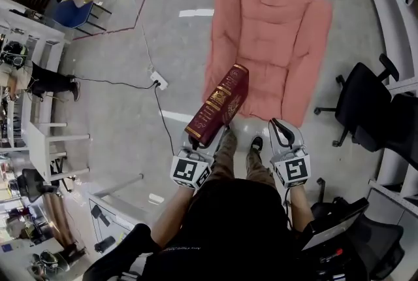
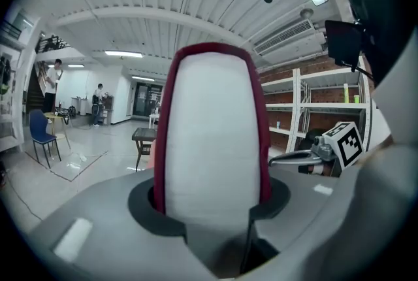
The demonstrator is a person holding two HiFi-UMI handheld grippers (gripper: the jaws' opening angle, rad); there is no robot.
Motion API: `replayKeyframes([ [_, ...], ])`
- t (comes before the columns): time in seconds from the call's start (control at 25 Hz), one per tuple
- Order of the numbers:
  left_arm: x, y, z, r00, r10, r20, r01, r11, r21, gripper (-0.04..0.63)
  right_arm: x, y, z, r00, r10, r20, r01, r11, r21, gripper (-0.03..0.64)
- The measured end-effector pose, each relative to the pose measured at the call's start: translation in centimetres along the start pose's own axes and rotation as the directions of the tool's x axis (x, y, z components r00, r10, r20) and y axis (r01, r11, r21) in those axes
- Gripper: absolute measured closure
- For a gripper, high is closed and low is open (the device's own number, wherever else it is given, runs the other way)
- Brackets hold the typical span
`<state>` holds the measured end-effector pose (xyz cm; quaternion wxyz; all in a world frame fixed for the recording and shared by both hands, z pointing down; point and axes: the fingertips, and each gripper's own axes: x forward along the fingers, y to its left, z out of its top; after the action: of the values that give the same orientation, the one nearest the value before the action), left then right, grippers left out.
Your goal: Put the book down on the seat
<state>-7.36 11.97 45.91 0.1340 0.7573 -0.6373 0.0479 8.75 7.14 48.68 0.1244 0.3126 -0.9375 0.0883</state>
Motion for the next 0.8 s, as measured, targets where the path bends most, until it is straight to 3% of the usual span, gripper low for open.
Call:
replayKeyframes([
  [0.24, 3.7, 4.3, -1.1, 0.999, -0.04, -0.032, 0.038, 0.998, -0.057, 0.373, 3.9, -0.6, 0.0, 0.997, -0.032, -0.067, 0.031, 0.999, -0.013, 0.581],
  [0.44, 8.8, 8.5, -3.0, 0.985, -0.144, -0.092, 0.134, 0.985, -0.111, 0.373, 7.3, -1.9, 2.4, 0.988, -0.113, -0.102, 0.114, 0.994, 0.001, 0.581],
  [0.6, 12.4, 9.9, -4.9, 0.954, -0.263, -0.141, 0.23, 0.949, -0.215, 0.373, 9.9, -2.6, 2.7, 0.98, -0.138, -0.143, 0.141, 0.99, 0.009, 0.575],
  [0.8, 15.6, 12.1, -7.2, 0.924, -0.337, -0.182, 0.275, 0.914, -0.299, 0.373, 12.4, -3.3, 1.9, 0.971, -0.16, -0.176, 0.169, 0.985, 0.039, 0.565],
])
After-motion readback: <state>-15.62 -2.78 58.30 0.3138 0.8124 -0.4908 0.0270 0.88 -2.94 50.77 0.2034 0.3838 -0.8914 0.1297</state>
